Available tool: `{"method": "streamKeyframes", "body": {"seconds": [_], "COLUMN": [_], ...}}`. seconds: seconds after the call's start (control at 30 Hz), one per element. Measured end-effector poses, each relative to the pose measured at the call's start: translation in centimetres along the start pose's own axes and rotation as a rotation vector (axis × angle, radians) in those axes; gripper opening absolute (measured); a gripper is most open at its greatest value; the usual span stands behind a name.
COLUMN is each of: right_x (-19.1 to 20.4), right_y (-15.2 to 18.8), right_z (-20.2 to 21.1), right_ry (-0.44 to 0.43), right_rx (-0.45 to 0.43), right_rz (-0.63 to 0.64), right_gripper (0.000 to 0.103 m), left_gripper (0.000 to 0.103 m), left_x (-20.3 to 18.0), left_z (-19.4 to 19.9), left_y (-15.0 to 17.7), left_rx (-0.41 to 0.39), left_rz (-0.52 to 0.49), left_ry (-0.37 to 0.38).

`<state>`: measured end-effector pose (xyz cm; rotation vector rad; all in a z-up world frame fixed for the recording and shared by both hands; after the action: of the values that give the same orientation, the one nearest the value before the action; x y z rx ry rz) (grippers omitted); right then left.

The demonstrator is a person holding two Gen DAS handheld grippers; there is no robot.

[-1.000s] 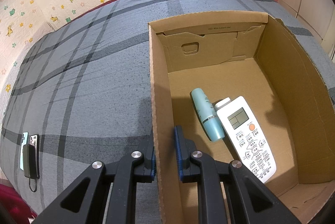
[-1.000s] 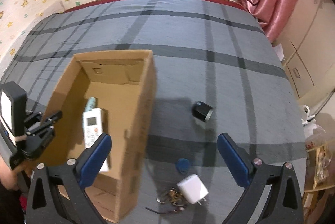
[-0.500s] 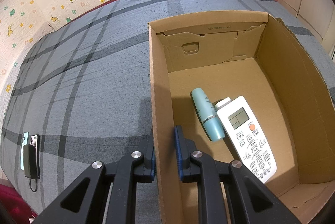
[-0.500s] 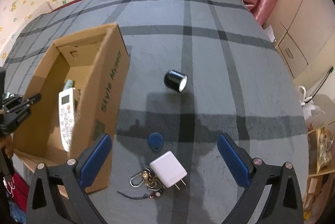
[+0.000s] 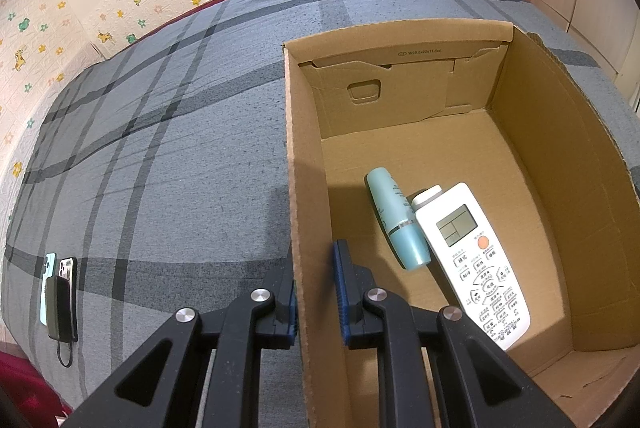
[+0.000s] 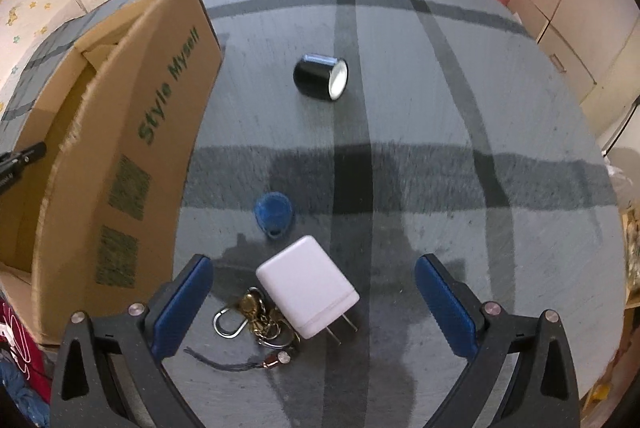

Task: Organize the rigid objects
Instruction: 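Close the right gripper on the white charger, then lift the white charger with the right gripper and carry it over the box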

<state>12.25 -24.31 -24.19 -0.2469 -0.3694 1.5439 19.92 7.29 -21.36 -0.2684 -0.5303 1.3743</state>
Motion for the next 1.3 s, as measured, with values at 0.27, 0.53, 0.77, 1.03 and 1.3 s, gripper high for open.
{"method": "streamKeyframes", "body": {"seconds": [0.27, 0.53, 0.77, 1.03, 1.3], "right_x": [-0.4, -0.7, -0.3, -0.6, -1.0], "right_y": [1.2, 1.3, 2.0, 2.1, 1.3], "right_z": [-1.8, -2.3, -2.8, -1.5, 0.4], "right_ry": [-0.006, -0.043, -0.057, -0.026, -0.015], "right_rx": [0.028, 0.042, 0.087, 0.058, 0.029], "right_rz": [-0.011, -0.037, -0.009, -0.013, -0.014], "right_gripper": [0.103, 0.103, 0.059, 0.053, 0.052], "left_gripper": [0.016, 0.016, 0.016, 0.016, 0.016], "left_x": [0.0, 0.0, -0.1, -0.1, -0.1], "left_z": [-0.1, -0.1, -0.1, 0.0, 0.0], "left_y": [0.0, -0.1, 0.0, 0.0, 0.0], "left_rx": [0.001, 0.000, 0.000, 0.000, 0.000], "left_rz": [-0.002, -0.003, -0.005, -0.006, -0.005], "left_ry": [-0.003, -0.005, -0.008, -0.009, -0.009]}}
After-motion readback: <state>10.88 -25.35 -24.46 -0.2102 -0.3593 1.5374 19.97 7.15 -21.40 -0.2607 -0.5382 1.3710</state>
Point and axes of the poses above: each gripper's, at about its wrist camera, not at the fingertips, and z roughly against the way its jaws point, x to its left, y to its underside, the point moved 5 cm from there along -z, roughly the way its jaws point, and after that the axes turned 2 degrees about -y, right-handed, at the moved point
